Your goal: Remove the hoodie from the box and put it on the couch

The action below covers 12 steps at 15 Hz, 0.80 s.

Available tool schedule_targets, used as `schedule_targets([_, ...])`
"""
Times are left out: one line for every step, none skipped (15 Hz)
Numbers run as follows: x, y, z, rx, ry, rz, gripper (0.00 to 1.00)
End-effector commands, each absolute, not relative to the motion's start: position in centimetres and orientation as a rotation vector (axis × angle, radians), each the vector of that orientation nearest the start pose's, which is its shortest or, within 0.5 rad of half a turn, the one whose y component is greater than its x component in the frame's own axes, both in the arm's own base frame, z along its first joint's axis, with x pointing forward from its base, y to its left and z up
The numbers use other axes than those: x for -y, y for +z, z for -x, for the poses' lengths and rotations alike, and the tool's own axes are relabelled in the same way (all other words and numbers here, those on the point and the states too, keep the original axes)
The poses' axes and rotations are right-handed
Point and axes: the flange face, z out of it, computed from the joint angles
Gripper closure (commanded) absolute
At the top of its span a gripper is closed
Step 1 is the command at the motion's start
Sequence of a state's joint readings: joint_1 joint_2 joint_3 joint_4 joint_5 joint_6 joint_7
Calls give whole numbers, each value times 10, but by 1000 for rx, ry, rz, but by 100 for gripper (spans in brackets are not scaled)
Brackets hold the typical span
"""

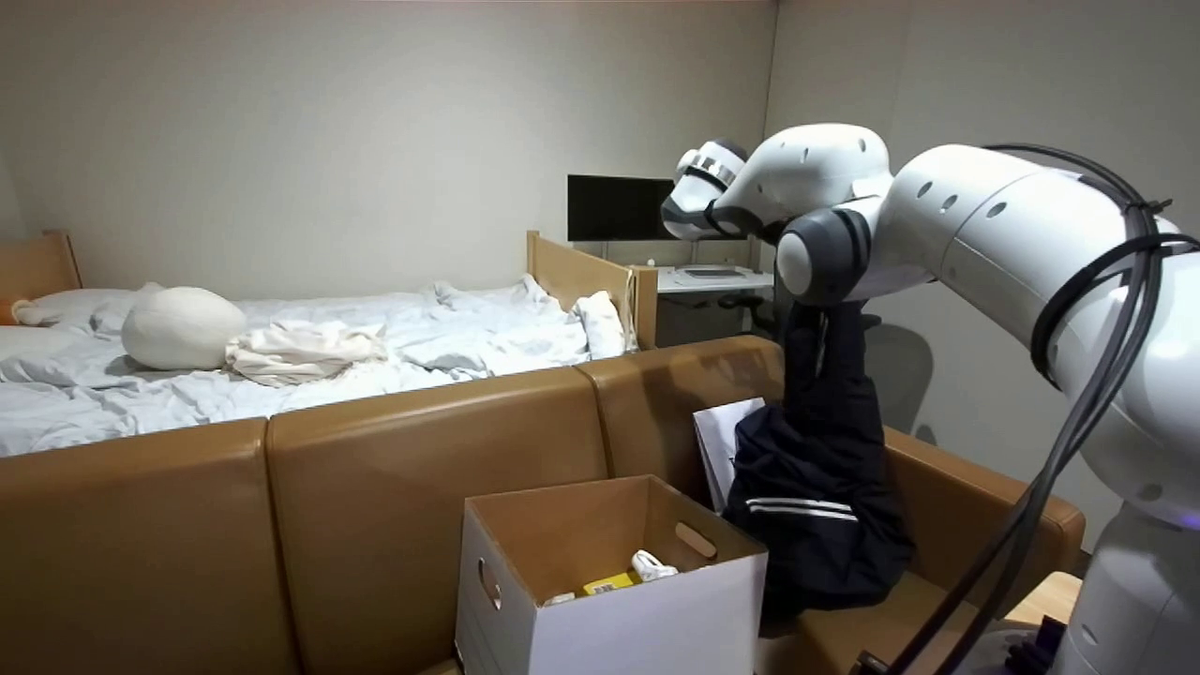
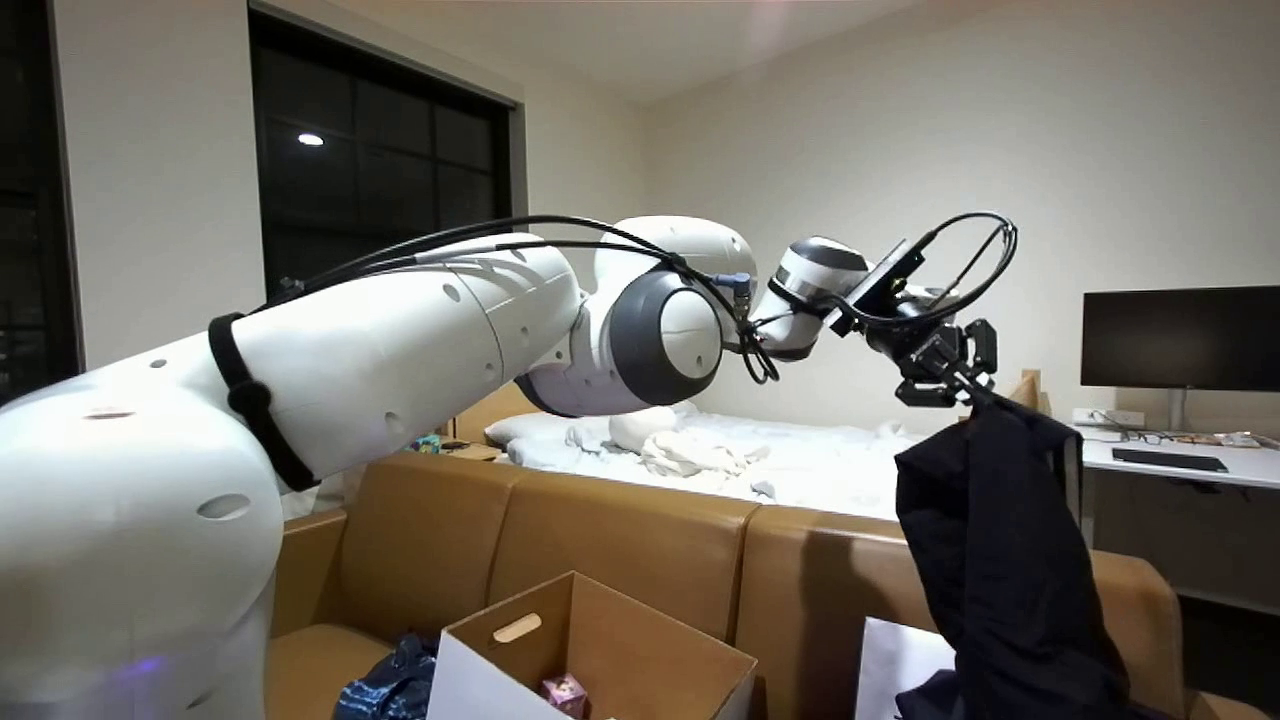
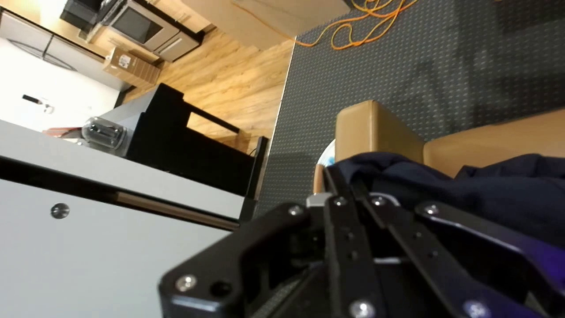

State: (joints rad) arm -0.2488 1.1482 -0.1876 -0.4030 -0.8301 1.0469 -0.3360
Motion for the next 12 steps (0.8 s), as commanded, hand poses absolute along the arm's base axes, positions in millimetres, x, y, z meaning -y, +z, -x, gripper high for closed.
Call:
schedule_targets([325, 350, -648, 252, -1148, -2198, 99])
schedule_targets([324, 333, -645, 240, -1212, -2192, 99])
schedule_targets([321, 316, -640, 245, -1285, -2176, 99])
schedule_targets([319, 300, -635, 242, -1351, -2180, 99])
schedule_targets([318, 287, -631, 252, -1395, -2189, 99])
schedule_targets([318, 298, -640, 267, -1292, -2167, 98])
schedule_targets([316, 286, -637, 268, -1331, -2163, 98])
schedule_targets([316, 279, -636, 264, -1349, -2159, 98])
schedule_targets([316, 276, -636, 263, -1355, -2158, 99])
schedule_targets([316, 275, -634, 295, -1354, -2142, 99])
schedule_targets([315, 264, -630, 288, -1400, -2131, 99])
schedule_targets([315, 249, -626, 277, -1454, -2108, 99])
